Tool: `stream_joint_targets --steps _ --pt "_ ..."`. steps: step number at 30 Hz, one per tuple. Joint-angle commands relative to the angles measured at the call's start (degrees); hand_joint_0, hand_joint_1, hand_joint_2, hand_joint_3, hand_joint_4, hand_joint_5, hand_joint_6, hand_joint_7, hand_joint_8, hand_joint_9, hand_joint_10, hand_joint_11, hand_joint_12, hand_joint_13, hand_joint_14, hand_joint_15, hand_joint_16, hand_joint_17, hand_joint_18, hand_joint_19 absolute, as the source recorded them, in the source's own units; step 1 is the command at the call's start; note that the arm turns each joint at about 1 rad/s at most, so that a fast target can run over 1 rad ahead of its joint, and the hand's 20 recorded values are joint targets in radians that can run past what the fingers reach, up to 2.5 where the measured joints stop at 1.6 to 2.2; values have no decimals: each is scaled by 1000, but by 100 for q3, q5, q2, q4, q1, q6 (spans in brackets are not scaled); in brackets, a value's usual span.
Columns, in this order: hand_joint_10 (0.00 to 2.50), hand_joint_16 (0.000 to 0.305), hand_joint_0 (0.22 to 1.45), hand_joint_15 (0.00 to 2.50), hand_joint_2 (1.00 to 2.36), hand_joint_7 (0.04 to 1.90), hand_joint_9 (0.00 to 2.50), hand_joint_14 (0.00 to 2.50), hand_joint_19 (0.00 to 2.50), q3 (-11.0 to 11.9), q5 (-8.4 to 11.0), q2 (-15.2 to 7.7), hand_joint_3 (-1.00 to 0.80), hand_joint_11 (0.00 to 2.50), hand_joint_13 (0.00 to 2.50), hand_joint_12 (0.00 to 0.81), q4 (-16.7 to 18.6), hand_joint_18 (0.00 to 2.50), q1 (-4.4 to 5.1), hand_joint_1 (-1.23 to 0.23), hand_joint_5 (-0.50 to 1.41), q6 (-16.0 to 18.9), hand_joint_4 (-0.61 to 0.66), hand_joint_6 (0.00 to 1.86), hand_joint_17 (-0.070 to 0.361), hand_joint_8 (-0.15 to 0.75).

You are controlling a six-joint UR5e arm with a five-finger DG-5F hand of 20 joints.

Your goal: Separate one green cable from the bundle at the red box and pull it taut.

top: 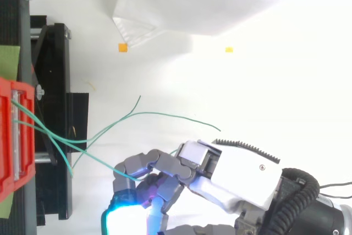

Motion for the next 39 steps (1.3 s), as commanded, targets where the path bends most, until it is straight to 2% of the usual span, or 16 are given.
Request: stream_joint_targets --steps 1,4,6,8,9,10,11,13,14,15,17,19,26,29,35,39 --pt "441 59 525 976 1014 1445 1306 25 838 0 -3 -1 -282 1624 862 339 0 494 -1 -852 -120 0 288 901 132 316" --pt "668 71 534 939 1015 1365 1176 21 770 9 -3 -1 -95 1464 822 384 0 493 -1 -862 -149 0 324 912 159 372" --pt "686 74 533 929 1013 1341 1113 18 741 0 -3 -1 -25 1426 791 396 0 468 -1 -858 -161 0 342 915 168 396" --pt "733 86 515 881 1000 1283 1020 18 628 0 -3 -1 149 1346 744 429 0 438 -1 -819 -191 0 396 918 193 459" --pt "721 88 493 874 1080 1261 1004 18 607 0 -3 -1 146 1353 741 433 0 436 -1 -795 -198 0 410 921 198 470" --pt "724 92 443 856 1284 1260 969 18 567 0 -3 -1 102 1335 715 439 0 431 -1 -749 -204 0 432 921 206 485" --pt "665 94 425 824 1345 1236 926 18 532 0 -3 -1 54 1335 677 443 0 410 -1 -739 -218 0 452 924 211 508" --pt "515 90 498 780 1000 1231 870 20 516 0 -3 -1 34 1403 587 421 0 336 8 -799 -233 0 463 923 202 496" --pt "453 88 506 767 1002 1228 823 20 511 0 -3 -1 -23 1424 536 412 0 315 -1 -810 -241 0 466 922 199 491" --pt "130 73 479 780 1019 1276 792 24 561 0 -3 -1 -121 1650 465 343 0 187 -1 -839 -253 0 416 911 164 399" --pt "148 74 456 762 1009 1256 762 24 556 0 -3 -1 -350 1616 441 354 0 173 -1 -906 -257 0 427 913 166 415" --pt "228 78 419 747 1000 1239 759 21 557 0 -3 -1 -500 1546 455 370 -8 193 -1 -866 -256 0 444 916 175 442" --pt "367 82 359 752 1000 1227 884 20 573 0 -3 -1 -500 1470 553 404 0 291 -1 -717 -235 0 451 920 183 483" --pt "519 78 371 811 1000 1264 1028 19 647 9 -3 -1 -500 1440 671 405 9 360 -1 -659 -196 0 400 918 176 447" --pt "536 69 428 940 1000 1442 1360 21 733 18 -3 -1 -500 1534 890 382 0 484 -1 -717 -111 -9 307 901 155 372" --pt "484 62 489 990 1000 1478 1423 23 777 18 -3 -1 -489 1636 913 351 0 470 -1 -758 -100 0 293 899 139 325"
